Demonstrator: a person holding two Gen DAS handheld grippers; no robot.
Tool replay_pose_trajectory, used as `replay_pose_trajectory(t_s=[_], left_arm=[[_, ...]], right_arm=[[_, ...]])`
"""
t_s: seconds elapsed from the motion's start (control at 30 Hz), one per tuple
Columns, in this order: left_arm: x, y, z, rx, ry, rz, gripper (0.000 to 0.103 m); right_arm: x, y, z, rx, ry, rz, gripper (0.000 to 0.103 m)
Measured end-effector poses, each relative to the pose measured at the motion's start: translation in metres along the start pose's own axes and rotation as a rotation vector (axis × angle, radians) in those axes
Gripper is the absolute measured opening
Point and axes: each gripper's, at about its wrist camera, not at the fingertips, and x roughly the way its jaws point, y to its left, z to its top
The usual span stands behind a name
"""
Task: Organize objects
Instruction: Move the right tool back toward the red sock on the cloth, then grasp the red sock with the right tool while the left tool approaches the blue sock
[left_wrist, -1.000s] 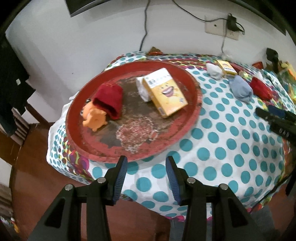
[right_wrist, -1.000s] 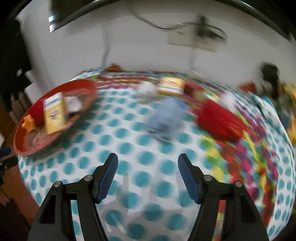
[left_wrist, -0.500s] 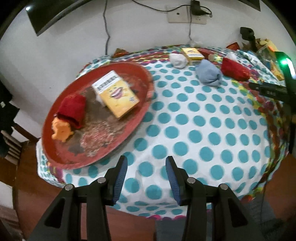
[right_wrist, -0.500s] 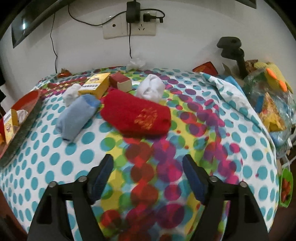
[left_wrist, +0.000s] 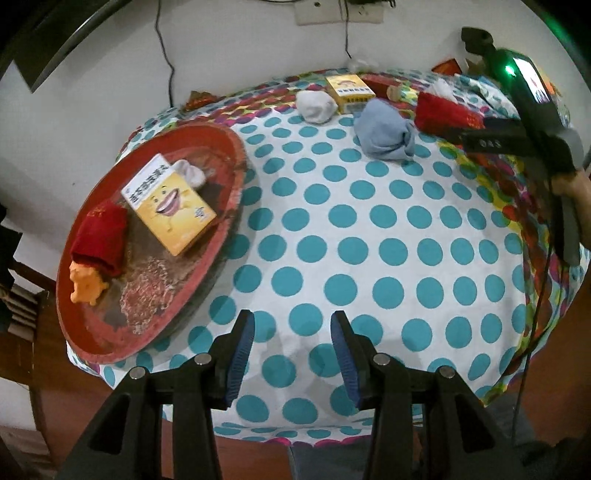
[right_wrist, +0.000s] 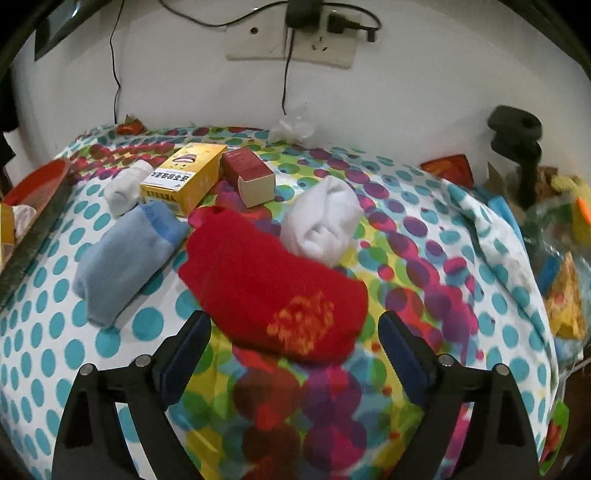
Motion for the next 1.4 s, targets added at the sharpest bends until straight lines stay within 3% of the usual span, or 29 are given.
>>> replay_pose_trajectory(t_s=[0.3,0.47,0.53,0.73,1.4], left_arm=[[0.008,-0.023,0.017,0.024,0.02,-0.007,0.044],[0.014,-0.034,0.027,0.031,0.028,-0.016,0.044],[0.017,-0.038,0.031,0.028,0.027,-0.018,0.044],[0.026,-0.05,0.044,0.031,0.028,-0.015,0.044],[0.033,-0.087,0.091,0.07,-0.055,-0.019,0.044]], right_arm=[[0.01,0.007,0.006,-0.016,-0.003,0.019,0.09],[0.007,0.001,0.001,0.013,0.002,0.028,0.07],[0.003,0.0,-0.002,0.021,-0.004,0.021,0.057],[-0.01,-0.004,-0.017,0.036,-0.003,0.016,0.045],[-0.012,-0.002,-0.023,0.029,0.005,0.006,0.046]])
